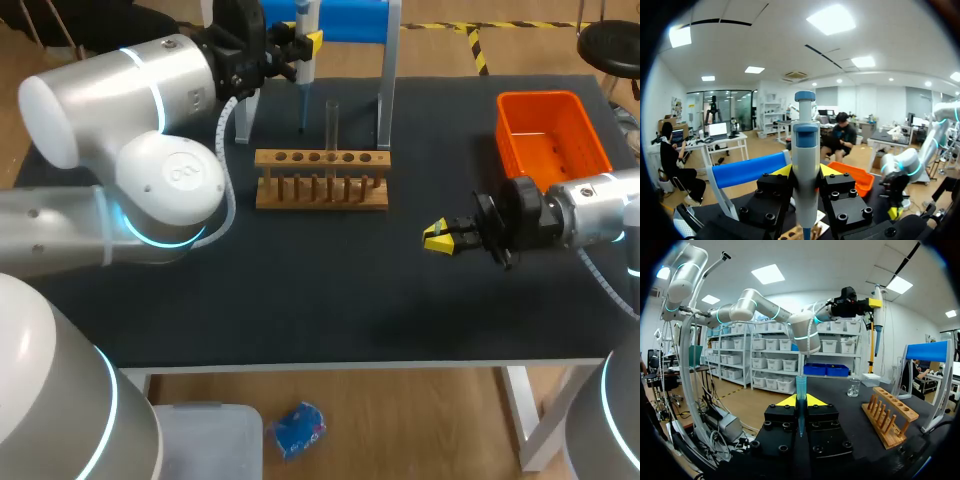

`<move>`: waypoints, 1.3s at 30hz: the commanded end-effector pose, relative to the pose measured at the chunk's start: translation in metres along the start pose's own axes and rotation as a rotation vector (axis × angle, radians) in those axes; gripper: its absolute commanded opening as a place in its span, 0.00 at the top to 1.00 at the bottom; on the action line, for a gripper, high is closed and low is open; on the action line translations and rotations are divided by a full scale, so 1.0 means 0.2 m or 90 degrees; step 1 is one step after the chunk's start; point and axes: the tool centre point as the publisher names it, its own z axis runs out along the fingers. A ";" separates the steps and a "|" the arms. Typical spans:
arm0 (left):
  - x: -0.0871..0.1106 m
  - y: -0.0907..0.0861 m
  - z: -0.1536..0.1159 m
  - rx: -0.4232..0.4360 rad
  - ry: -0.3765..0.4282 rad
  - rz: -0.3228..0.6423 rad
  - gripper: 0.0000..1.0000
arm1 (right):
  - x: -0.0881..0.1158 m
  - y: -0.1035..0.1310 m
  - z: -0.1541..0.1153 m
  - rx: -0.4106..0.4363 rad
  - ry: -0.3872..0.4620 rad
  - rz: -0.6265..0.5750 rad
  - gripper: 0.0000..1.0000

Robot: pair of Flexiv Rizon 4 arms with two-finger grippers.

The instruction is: Invert the test tube, pick up the pipette, mount the tip to pipette, aspirate from beaker and dispense into the tube, eject the tip, return the pipette, and cap with the stopper.

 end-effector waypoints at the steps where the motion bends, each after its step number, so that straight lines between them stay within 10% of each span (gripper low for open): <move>1: 0.07 0.02 -0.22 0.050 0.360 0.013 1.00 | 0.00 0.00 0.00 0.000 0.001 0.000 1.00; 10: 0.23 0.01 -0.21 0.085 0.356 0.030 1.00 | 0.00 0.00 0.00 0.000 0.001 0.000 1.00; 28: 0.23 0.01 -0.21 0.095 0.346 0.028 1.00 | 0.00 0.00 0.00 0.000 0.001 0.000 1.00; 39: 0.48 0.04 -0.20 0.078 0.352 0.094 1.00 | 0.00 0.00 0.00 0.000 0.001 0.000 1.00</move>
